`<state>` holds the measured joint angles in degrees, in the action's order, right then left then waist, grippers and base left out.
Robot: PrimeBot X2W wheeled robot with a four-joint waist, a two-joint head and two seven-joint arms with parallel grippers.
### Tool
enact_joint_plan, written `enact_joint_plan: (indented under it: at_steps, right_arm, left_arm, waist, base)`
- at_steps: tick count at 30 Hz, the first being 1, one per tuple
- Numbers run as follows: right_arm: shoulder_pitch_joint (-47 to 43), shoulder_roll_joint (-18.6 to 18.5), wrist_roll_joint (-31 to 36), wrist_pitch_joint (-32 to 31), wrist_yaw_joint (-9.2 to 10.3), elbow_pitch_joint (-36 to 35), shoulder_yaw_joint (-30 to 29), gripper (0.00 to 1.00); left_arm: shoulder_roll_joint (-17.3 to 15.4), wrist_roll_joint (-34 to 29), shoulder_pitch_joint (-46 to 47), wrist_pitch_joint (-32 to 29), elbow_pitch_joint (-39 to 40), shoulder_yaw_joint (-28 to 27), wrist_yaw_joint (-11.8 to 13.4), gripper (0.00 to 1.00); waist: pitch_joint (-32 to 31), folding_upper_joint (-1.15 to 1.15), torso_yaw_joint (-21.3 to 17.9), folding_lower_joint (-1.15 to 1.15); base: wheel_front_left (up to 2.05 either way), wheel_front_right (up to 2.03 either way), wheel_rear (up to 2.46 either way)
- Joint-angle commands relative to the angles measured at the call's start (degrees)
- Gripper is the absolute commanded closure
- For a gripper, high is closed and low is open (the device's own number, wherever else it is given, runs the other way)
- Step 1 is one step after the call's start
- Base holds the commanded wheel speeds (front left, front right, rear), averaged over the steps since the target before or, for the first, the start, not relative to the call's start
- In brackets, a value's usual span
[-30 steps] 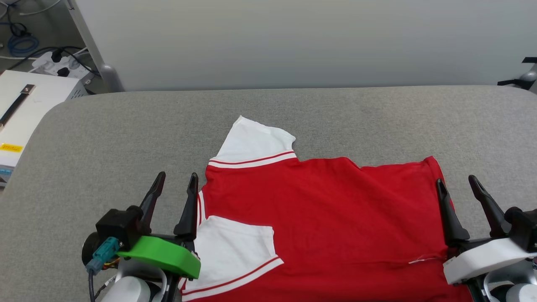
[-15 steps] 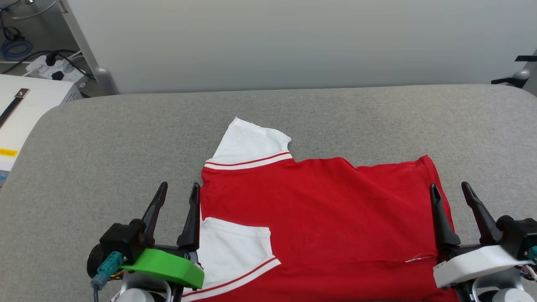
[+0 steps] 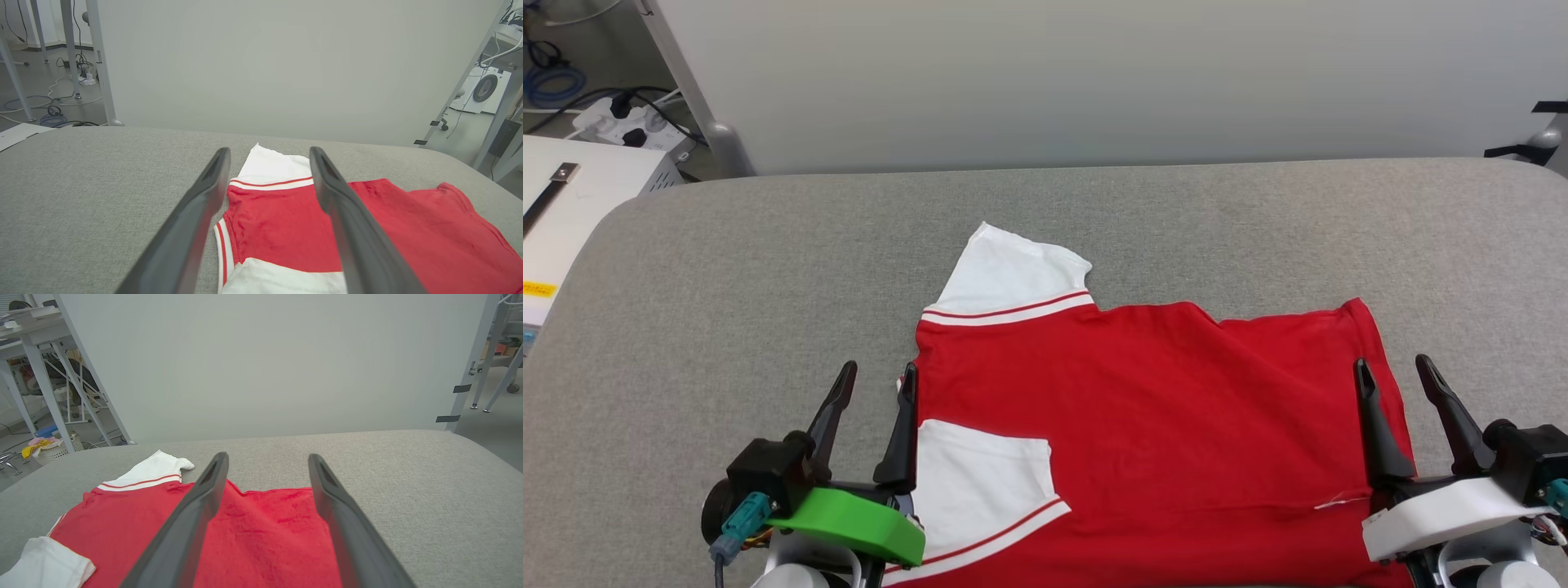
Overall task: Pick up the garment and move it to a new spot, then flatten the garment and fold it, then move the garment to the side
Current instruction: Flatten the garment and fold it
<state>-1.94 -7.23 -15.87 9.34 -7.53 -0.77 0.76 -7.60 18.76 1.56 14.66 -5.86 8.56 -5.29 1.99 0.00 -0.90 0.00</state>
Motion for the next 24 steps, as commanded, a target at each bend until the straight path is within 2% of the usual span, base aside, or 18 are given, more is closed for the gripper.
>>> enact_joint_plan:
  at_steps: [1,4,7,12,15,21,24]
  right_arm:
    - [0.82,-0.04,0.09,0.21,0.04,0.14,-0.06,0.0]
    - [1.17,0.12,0.2,0.05,0.04,0.1,0.1,0.0]
    - [1.76,0.15,0.12,-0.14,0.04,-0.25,0.55,0.0]
    - [3.22,0.3,0.06,0.07,0.04,-0.35,1.19,0.0]
    - [4.51,0.6,0.13,0.38,0.04,-0.44,2.07,0.0]
    - [7.93,1.09,0.1,1.55,0.04,-0.66,4.07,0.0]
    - [9.61,1.45,-0.41,2.25,0.04,-0.65,4.84,0.0]
  left_arm:
    - [0.33,-0.69,-0.51,0.33,-0.38,-0.31,-0.4,0.0]
    - [0.21,-0.46,0.05,0.33,-1.64,-0.24,-0.93,0.0]
    - [-1.41,-0.79,2.37,-0.59,-3.58,1.4,-1.45,0.0]
    - [-5.39,0.04,10.49,-7.51,-5.45,5.13,-2.02,0.0]
    - [-9.31,0.92,17.51,-13.1,-5.29,9.92,-2.14,0.0]
    - [-18.82,8.35,35.42,-26.18,-5.67,20.01,-2.18,0.0]
    - [-22.05,11.41,43.3,-31.7,-7.08,23.48,-2.18,0.0]
  waist:
    - [0.15,0.0,-0.1,0.0]
    - [0.92,0.0,-0.59,0.0]
    - [2.47,0.0,-1.28,0.0]
    - [6.6,0.0,-3.33,0.0]
    - [10.01,0.0,-5.03,0.0]
    - [16.78,0.0,-9.9,0.0]
    - [19.24,0.0,-12.08,0.0]
  base:
    - [0.0,0.0,0.0]
    - [0.0,0.0,0.0]
    - [0.0,0.0,0.0]
    - [0.0,0.0,0.0]
    - [0.0,0.0,0.0]
    - [0.0,0.0,0.0]
    - [0.0,0.0,0.0]
